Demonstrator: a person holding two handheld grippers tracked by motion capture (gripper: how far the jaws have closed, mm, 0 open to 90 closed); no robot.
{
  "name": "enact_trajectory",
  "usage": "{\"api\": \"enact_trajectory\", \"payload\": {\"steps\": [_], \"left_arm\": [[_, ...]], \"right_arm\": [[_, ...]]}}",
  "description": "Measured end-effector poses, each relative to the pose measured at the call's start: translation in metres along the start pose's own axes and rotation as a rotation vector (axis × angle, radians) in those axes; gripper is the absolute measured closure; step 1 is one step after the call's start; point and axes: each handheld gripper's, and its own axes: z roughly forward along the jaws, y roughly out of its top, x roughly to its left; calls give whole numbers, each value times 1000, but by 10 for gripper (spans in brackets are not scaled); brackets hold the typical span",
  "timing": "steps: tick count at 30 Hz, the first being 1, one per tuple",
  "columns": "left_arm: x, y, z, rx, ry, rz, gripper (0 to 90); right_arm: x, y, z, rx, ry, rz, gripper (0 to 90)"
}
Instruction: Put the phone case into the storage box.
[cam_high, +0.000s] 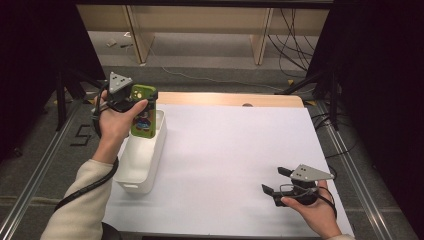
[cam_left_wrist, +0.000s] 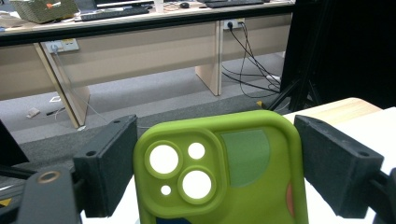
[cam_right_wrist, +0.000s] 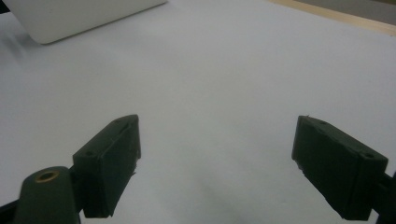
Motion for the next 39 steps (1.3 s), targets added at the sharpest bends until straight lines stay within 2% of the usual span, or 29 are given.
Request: {"api": "enact_trajectory", "payload": {"steps": [14, 39], "left_arm": [[3, -2, 5, -12, -2, 1, 162], [10, -3, 13, -14, 24, 6, 162]], "right_arm": [[0, 0, 0, 0, 1, 2, 164], [0, 0, 0, 3, -3, 5, 164]]}}
